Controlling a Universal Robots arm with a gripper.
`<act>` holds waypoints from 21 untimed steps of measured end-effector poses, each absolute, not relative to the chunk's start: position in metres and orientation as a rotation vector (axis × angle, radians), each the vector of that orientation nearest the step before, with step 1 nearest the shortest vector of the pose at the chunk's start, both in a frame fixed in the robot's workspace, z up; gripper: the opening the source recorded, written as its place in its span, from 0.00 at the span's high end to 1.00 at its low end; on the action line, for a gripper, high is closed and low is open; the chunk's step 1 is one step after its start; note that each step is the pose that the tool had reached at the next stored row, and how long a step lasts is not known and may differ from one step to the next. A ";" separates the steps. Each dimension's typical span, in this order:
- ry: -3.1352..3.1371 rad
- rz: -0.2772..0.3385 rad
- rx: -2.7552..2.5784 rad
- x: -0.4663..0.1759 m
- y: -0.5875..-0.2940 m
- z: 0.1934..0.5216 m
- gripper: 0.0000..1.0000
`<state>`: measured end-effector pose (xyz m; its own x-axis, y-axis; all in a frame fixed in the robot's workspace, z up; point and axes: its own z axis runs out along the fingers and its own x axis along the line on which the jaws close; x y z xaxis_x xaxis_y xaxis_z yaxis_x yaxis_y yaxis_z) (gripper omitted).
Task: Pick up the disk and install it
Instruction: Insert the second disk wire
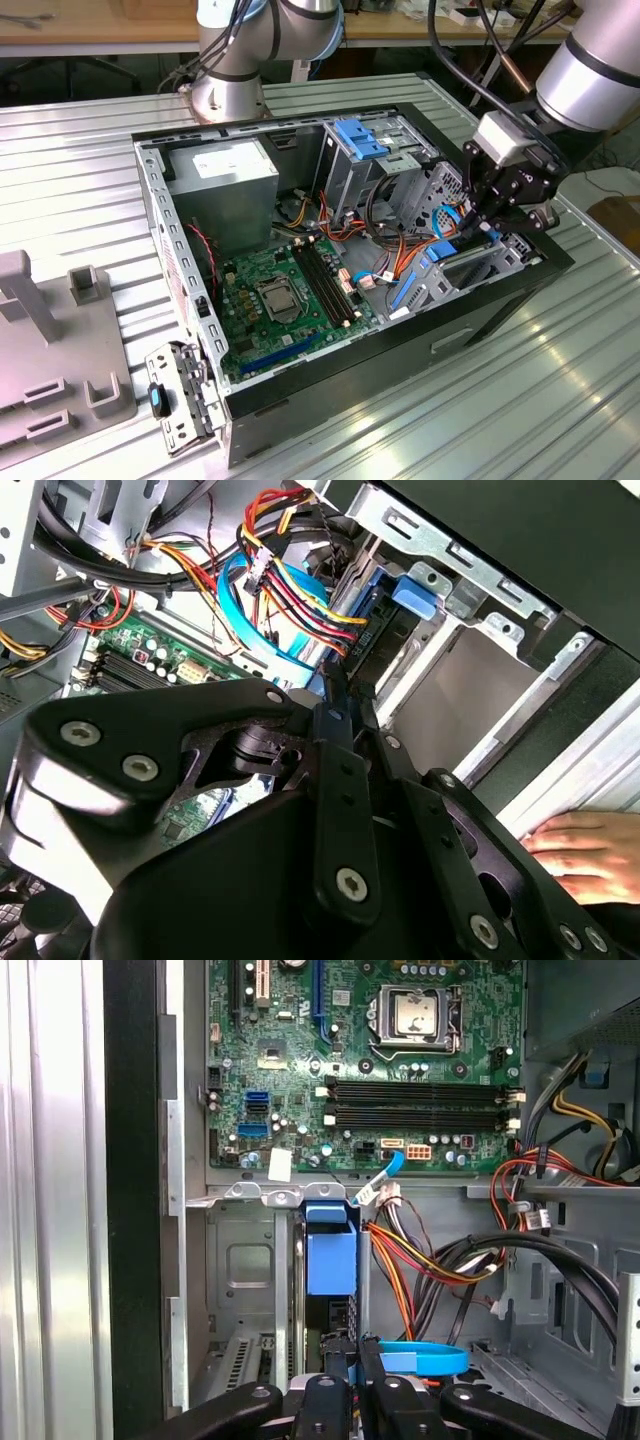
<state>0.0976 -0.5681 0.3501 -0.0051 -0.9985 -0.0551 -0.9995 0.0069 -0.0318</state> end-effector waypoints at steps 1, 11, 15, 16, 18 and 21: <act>2.184 0.026 -2.171 0.098 -0.568 0.350 0.84; 2.182 0.030 -2.169 0.098 -0.568 0.346 0.84; 2.181 0.030 -2.168 0.098 -0.568 0.347 0.84; 2.181 0.030 -2.169 0.098 -0.568 0.347 0.84; 2.181 0.029 -2.168 0.098 -0.568 0.348 0.84; 2.183 0.029 -2.167 0.098 -0.568 0.348 0.84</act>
<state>0.0978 -0.5681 0.3476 -0.0064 -0.9982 -0.0599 -0.9994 0.0084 -0.0329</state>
